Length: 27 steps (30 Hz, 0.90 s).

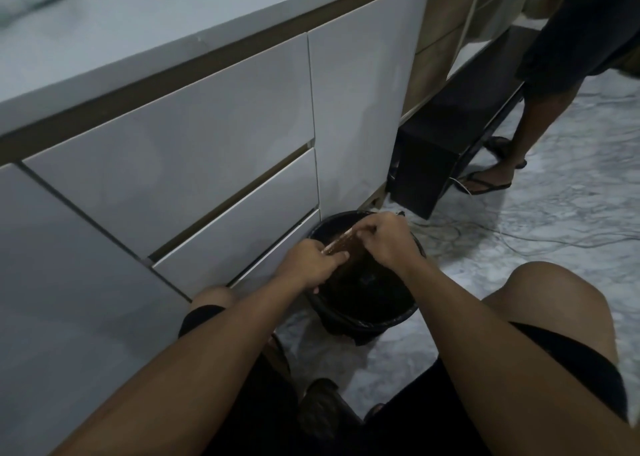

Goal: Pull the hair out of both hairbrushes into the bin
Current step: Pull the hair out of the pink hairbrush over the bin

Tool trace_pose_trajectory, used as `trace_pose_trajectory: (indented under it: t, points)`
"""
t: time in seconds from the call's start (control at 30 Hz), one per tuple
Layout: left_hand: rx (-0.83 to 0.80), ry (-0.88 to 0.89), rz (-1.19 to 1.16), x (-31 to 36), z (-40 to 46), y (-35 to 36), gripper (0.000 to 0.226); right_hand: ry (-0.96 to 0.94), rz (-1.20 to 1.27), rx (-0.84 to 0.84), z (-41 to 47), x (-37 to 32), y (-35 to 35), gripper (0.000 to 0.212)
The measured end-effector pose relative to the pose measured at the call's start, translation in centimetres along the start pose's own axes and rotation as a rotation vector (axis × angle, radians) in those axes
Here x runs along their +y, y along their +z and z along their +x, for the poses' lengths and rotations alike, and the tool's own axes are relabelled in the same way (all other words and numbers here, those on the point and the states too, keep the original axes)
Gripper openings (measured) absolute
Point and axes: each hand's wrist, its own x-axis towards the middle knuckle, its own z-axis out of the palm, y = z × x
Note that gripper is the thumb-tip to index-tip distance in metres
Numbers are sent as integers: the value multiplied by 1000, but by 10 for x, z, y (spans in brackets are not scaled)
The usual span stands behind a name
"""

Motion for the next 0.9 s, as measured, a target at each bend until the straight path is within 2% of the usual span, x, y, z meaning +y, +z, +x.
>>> trace_pose_trajectory:
  t: [0.23,0.33,0.6,0.7,0.83,0.9]
  points:
    - [39,-34,-80,-9,3,-3,45,172,84,282,6,11,-16,22]
    - [47,-43,-113,-10,3,-5,47,247,168,261,5,13,-20,23]
    - [-21,-58,-162,2,2,3,42,292,501,155,-2,3,-18,20]
    - [-44,-61,-170,3,2,7,42,266,411,61,-1,8,-15,27]
    - [-48,-52,-166,5,2,8,40,-29,61,-46,-3,14,-10,41]
    - [-50,-54,-167,4,3,7,41,-60,-69,-67,-4,15,-8,38]
